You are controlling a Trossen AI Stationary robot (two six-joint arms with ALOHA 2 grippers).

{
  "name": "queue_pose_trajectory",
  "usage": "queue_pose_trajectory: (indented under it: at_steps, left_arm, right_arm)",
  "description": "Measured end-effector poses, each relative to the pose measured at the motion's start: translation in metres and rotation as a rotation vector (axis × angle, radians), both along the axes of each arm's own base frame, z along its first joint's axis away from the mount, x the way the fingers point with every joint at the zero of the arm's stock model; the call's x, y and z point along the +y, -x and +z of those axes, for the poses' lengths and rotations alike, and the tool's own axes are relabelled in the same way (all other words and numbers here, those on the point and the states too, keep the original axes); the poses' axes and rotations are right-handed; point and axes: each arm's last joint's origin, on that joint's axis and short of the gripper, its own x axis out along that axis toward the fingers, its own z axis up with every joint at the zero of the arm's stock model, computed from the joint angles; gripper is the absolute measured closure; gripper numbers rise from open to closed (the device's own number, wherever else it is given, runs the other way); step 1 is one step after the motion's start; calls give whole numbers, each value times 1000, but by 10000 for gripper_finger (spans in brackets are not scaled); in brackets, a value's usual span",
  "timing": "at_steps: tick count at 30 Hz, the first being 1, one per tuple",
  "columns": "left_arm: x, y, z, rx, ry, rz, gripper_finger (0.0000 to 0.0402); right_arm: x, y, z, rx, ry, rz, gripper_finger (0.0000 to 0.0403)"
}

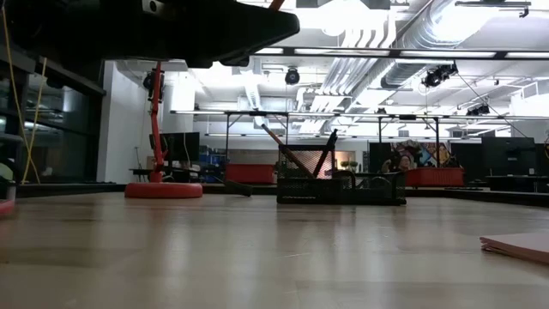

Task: Pick and place office supplies into organizer
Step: Put the orange pencil into the desk organizer

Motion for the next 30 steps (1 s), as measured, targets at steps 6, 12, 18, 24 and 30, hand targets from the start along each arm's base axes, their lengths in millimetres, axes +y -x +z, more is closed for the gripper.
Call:
queue_pose_trajectory:
  at_steps: [6,12,18,24,30]
  left_arm:
    - [0,0,0,1,0,0,398]
    - [0,0,0,1,0,0,398]
    - [0,0,-1,8,-2,-11,396]
    - [0,0,-1,9,-3,-11,398]
    - [0,0,-3,30,-8,-11,398]
  right_arm:
    - [-8,-2,0,-35,255,-48,261]
    - [-18,2,1,-113,490,-164,261]
    - [-35,-13,-1,-100,533,-224,257]
    - [-59,-33,5,-81,572,-301,240]
    - [-67,-34,9,-94,610,-329,223]
